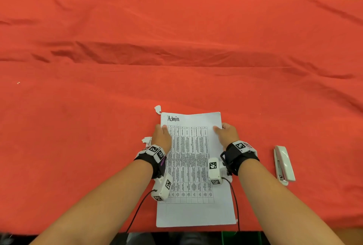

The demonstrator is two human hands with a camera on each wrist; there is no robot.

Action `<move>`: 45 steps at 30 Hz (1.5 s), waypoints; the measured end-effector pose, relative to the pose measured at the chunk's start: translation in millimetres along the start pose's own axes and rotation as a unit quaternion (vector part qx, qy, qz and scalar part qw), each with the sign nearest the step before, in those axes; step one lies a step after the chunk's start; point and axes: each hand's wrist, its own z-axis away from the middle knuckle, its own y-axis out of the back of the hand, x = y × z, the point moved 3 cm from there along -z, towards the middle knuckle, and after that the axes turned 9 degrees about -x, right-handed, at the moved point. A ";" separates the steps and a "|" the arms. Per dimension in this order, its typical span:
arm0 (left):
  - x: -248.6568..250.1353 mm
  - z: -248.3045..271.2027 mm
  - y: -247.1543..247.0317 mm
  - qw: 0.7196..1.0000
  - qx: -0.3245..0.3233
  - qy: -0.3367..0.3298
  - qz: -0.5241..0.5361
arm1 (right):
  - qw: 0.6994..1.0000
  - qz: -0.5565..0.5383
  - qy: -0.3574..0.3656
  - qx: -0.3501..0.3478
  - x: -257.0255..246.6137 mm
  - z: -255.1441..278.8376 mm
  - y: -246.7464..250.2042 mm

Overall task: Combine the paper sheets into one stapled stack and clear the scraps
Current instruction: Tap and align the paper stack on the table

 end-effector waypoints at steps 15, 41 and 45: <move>19.5 -20.3 11.8 0.998 0.025 0.028 0.060 | 0.999 0.033 0.018 -0.020 -6.6 -0.3 3.6; 25.2 -15.1 2.5 0.999 0.031 -0.025 -0.005 | 0.999 -0.004 -0.003 -0.037 -6.5 -4.6 -1.1; 23.7 -13.7 2.7 0.999 0.036 -0.040 -0.001 | 0.999 0.030 0.008 -0.027 -3.1 -9.0 0.7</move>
